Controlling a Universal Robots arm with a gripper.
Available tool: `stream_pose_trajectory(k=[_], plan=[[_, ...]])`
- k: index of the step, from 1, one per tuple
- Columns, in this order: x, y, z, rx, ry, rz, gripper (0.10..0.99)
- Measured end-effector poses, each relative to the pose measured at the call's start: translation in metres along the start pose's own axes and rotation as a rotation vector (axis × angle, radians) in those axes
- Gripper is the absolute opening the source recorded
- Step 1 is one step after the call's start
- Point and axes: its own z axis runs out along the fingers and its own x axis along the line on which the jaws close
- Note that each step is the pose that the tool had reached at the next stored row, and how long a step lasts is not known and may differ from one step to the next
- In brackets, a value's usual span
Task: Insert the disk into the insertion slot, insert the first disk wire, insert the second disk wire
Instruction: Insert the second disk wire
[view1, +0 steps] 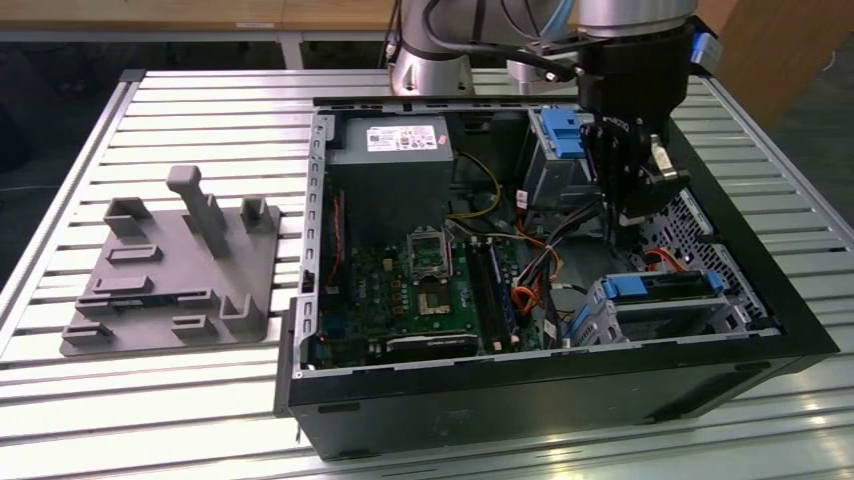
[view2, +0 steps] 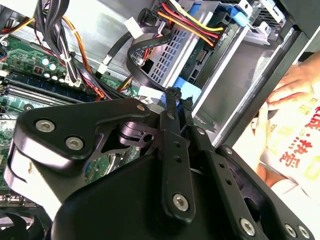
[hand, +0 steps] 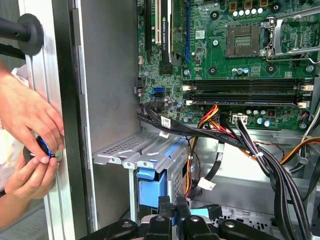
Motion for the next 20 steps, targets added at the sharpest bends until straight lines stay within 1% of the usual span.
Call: stream_pose_trajectory(k=[3,4,14,15,17,20], plan=[[-0.0001,0.0000,0.0002,0.000,0.0000,0.000,0.196],[-0.0002,0.0001,0.0004,0.000,-0.0001,0.000,0.263],[-0.0002,0.0008,0.0031,0.001,-0.0002,0.000,0.263],[-0.0001,0.0011,0.0031,0.003,-0.0020,0.002,0.263],[0.0003,0.0015,0.0033,0.008,-0.0109,0.005,0.263],[0.0003,0.0025,0.0029,0.009,-0.0119,0.006,0.263]])
